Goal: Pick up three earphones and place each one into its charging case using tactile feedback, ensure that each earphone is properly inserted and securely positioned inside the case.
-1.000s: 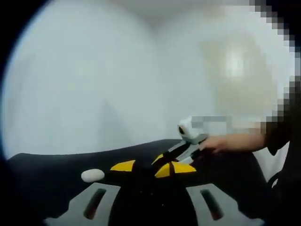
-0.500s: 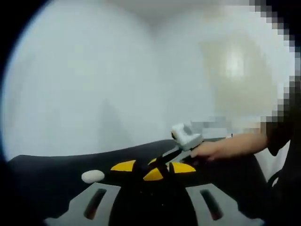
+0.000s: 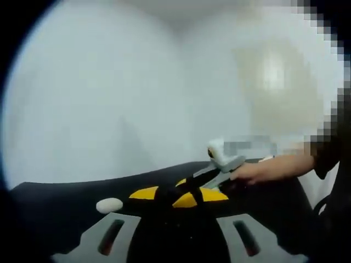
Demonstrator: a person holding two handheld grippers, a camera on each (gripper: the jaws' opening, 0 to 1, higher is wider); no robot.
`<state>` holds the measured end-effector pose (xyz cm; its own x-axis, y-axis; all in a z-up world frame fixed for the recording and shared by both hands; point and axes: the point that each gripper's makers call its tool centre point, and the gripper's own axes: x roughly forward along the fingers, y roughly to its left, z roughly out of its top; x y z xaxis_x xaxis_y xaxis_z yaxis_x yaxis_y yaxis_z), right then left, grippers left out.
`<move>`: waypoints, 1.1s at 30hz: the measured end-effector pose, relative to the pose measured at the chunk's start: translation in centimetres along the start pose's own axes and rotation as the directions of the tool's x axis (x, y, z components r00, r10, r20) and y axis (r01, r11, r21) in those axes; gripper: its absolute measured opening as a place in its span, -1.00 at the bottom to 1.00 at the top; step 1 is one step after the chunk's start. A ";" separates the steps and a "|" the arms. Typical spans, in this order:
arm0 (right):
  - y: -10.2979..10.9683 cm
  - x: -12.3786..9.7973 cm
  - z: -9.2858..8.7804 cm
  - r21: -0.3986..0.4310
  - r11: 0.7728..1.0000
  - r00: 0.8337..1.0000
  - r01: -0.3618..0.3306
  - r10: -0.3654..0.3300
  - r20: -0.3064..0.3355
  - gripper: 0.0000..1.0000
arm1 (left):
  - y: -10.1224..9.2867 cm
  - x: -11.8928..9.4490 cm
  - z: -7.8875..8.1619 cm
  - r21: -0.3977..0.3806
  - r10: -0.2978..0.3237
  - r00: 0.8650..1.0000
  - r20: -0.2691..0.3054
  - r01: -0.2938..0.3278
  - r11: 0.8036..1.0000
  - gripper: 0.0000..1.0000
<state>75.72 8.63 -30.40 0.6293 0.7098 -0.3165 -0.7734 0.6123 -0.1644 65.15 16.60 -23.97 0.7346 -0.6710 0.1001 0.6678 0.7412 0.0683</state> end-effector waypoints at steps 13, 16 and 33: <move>1.2 -3.8 0.9 0.056 0.995 0.995 -0.077 0.073 0.065 -0.19 | -0.1 0.0 -0.3 0.013 -0.005 1.000 -0.013 0.005 1.000 -0.51; 1.8 -4.7 1.2 0.082 0.991 0.992 -0.106 0.099 0.084 -0.19 | 0.0 0.0 -0.4 0.021 0.000 1.000 -0.019 0.000 1.000 -0.51; 9.0 -9.8 0.6 -0.028 0.908 0.903 -0.419 0.420 0.089 -0.19 | 0.1 0.0 -0.9 0.045 0.001 0.999 -0.044 0.001 0.999 -0.51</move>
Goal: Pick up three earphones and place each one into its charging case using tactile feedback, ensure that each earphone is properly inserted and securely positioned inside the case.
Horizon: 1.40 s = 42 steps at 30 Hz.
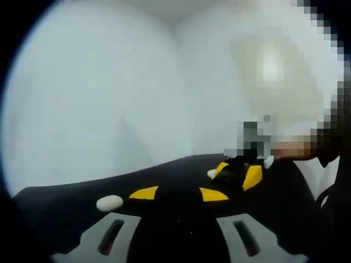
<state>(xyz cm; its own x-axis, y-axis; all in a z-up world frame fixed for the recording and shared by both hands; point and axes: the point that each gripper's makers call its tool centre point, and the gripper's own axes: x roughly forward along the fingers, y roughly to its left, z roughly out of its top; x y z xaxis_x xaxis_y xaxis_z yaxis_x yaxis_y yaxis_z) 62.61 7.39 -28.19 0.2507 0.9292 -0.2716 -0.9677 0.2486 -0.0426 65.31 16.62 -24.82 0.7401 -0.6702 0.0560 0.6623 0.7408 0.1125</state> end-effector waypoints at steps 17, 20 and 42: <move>5.3 0.0 -3.9 -0.049 0.971 0.967 -0.232 0.225 -0.123 -0.17 | -0.4 0.2 -0.5 0.035 -0.011 0.999 -0.032 0.012 0.999 -0.51; 5.4 0.0 -3.8 -0.065 0.972 0.969 -0.224 0.215 -0.125 -0.15 | -0.3 0.2 -0.5 0.034 -0.011 0.999 -0.032 0.013 0.999 -0.51; 4.9 -0.9 -3.3 -0.085 0.996 0.996 -0.025 0.018 -0.089 -0.26 | -0.5 0.0 -0.8 0.043 -0.017 0.999 -0.044 0.019 0.999 -0.51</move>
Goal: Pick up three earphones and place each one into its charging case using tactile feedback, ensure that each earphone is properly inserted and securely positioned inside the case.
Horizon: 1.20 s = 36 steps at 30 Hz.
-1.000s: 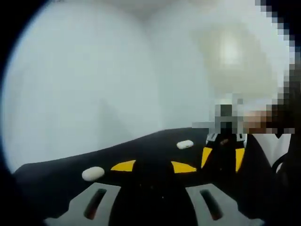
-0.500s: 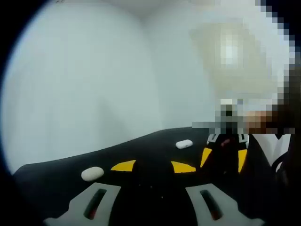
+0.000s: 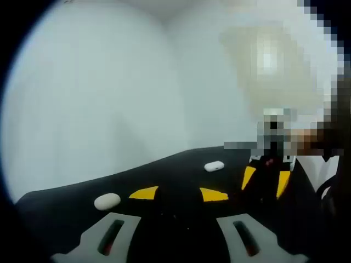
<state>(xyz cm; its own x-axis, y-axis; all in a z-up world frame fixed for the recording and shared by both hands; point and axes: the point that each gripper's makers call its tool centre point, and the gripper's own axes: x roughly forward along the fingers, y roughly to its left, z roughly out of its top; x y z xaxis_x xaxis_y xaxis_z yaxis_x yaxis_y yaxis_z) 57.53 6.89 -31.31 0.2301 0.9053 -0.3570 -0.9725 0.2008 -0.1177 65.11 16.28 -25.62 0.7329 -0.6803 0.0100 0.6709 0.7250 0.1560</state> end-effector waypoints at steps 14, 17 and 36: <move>0.2 -0.2 -0.8 -0.034 0.992 0.993 -0.118 0.117 -0.014 -0.23 | -0.2 0.1 -0.2 0.005 -0.003 1.000 -0.009 0.003 1.000 -0.51; -0.3 -0.5 -0.9 -0.005 0.994 0.994 -0.106 0.106 -0.012 -0.17 | -0.4 0.2 -0.3 0.009 -0.007 1.000 -0.017 0.007 1.000 -0.51; -5.3 -3.2 -2.4 0.121 0.992 1.000 0.020 -0.021 0.006 -0.35 | -0.8 0.3 -0.6 0.017 -0.032 0.999 -0.033 0.032 0.999 -0.50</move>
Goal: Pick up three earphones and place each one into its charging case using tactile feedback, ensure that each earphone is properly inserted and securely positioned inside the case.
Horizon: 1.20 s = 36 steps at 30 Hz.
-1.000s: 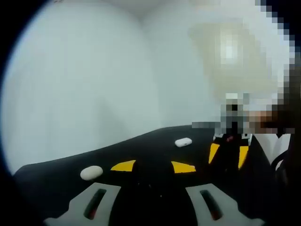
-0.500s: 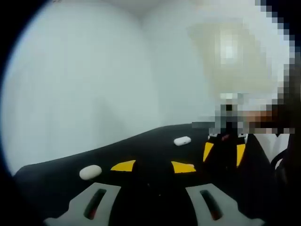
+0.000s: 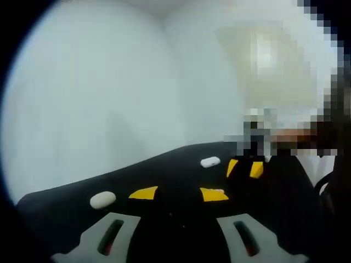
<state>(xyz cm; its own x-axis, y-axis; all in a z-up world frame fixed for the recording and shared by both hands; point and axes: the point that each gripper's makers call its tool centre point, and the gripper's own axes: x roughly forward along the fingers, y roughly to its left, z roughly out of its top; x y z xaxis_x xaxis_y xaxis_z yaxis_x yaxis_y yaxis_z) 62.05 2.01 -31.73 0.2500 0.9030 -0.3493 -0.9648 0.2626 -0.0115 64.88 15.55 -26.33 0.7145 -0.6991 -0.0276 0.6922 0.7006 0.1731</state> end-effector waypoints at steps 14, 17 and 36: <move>3.5 3.4 1.4 0.189 0.982 1.000 -0.003 0.006 -0.014 -0.15 | -0.1 0.1 -0.5 0.007 -0.002 1.000 -0.012 0.002 1.000 -0.50; 4.0 3.4 1.2 0.132 0.989 0.996 -0.071 0.076 -0.035 -0.28 | -0.2 0.1 -0.5 0.007 -0.004 1.000 -0.012 0.004 1.000 -0.50; 2.2 1.0 3.2 0.100 0.972 0.976 -0.211 0.203 0.082 -0.35 | -1.2 0.3 -0.7 0.030 -0.039 0.999 -0.026 0.040 0.999 -0.50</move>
<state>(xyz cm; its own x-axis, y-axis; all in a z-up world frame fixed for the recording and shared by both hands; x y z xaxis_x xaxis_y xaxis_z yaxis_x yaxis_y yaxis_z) 60.39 4.57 -29.09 0.0544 0.9625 -0.2659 -0.9827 0.0987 0.1565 64.31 14.62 -27.27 0.6890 -0.7222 -0.0602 0.7171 0.6674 0.2011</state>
